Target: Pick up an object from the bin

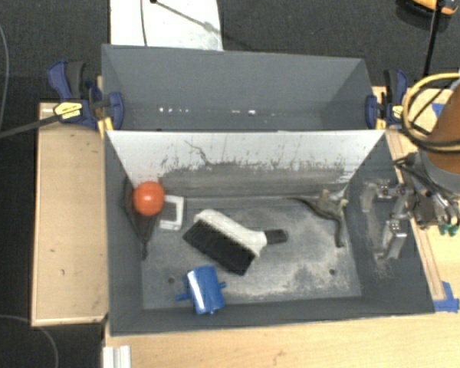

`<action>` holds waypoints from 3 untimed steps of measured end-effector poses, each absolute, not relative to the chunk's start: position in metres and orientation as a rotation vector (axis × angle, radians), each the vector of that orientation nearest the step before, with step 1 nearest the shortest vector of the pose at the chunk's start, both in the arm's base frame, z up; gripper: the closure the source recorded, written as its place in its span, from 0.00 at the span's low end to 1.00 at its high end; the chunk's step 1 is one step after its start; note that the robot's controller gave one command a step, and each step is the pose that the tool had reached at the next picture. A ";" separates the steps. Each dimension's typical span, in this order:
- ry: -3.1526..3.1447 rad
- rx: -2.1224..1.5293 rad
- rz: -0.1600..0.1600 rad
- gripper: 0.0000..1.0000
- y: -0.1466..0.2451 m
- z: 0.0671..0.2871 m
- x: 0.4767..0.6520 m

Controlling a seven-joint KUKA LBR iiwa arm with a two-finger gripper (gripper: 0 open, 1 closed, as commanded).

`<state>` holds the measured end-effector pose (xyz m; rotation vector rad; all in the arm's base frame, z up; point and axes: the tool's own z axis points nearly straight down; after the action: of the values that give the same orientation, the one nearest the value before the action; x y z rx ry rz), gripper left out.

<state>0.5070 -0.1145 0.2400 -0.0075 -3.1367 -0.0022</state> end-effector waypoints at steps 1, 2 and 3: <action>-3.145 0.003 0.001 1.00 -0.114 0.245 0.509; -3.145 0.004 0.001 1.00 -0.114 0.245 0.509; -3.142 0.133 0.003 1.00 -0.103 0.250 0.510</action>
Offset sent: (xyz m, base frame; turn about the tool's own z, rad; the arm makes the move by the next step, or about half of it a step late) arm 0.0000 0.0000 0.0000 0.0000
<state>0.5102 -0.1029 0.2501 0.1328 -3.1423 0.0035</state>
